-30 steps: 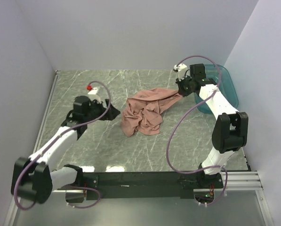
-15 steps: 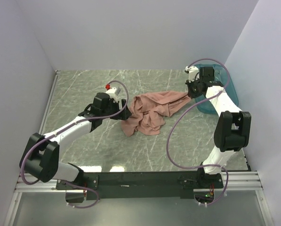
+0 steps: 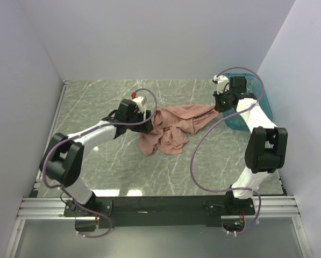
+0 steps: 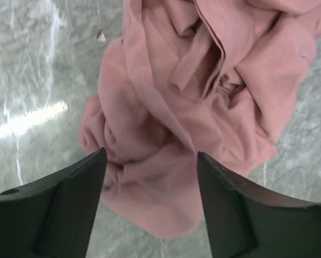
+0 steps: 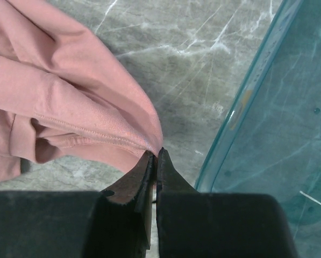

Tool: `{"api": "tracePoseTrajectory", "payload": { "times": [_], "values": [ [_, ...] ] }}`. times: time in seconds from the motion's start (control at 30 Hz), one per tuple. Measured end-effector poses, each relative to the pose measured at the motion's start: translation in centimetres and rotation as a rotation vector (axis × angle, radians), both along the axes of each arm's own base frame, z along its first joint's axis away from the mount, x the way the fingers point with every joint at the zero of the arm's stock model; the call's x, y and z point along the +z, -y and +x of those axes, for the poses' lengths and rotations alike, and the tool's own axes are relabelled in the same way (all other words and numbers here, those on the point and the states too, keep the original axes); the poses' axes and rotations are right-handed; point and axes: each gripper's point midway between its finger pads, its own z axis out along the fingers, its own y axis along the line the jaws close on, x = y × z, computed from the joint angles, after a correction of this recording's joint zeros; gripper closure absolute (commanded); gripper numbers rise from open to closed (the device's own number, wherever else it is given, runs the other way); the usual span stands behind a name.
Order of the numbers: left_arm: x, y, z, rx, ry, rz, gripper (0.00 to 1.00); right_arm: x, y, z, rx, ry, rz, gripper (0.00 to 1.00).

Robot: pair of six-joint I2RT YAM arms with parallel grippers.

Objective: Fold and stack the t-shirts

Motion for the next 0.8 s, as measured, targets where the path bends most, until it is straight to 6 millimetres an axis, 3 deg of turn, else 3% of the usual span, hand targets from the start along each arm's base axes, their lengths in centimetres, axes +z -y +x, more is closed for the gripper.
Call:
{"api": "tracePoseTrajectory", "payload": {
  "times": [0.13, 0.27, 0.33, 0.37, 0.5, 0.53, 0.7, 0.8],
  "values": [
    [-0.7, 0.9, 1.5, -0.025, -0.011, 0.032, 0.31, -0.1, -0.2, -0.1, 0.006, -0.001, 0.007, 1.0],
    [-1.3, 1.8, 1.6, -0.061, -0.021, 0.051, 0.32, -0.2, -0.3, -0.2, 0.012, -0.006, 0.013, 1.0],
    [-1.4, 2.3, 1.3, -0.079, -0.027, 0.054, 0.39, -0.2, -0.4, -0.2, 0.014, -0.005, 0.016, 1.0],
    [-1.5, 2.5, 1.2, -0.09, -0.029, 0.056, 0.44, -0.2, -0.4, -0.2, 0.015, -0.006, 0.017, 1.0],
    [-2.1, 3.3, 1.4, -0.118, -0.046, 0.064, 0.92, -0.2, -0.6, -0.3, 0.022, -0.009, 0.024, 1.0],
    [-2.3, 3.5, 1.5, -0.12, -0.053, 0.068, 0.97, -0.1, -0.6, -0.3, 0.026, -0.008, 0.026, 1.0],
    [-2.5, 3.0, 1.4, -0.117, -0.053, 0.094, 0.99, 0.8, -0.9, -0.7, 0.05, 0.006, 0.031, 1.0],
    [-0.8, 2.2, 1.6, -0.085, -0.007, 0.108, 1.0, 1.9, -1.0, -1.1, 0.061, 0.025, 0.031, 1.0]
  ]
}}
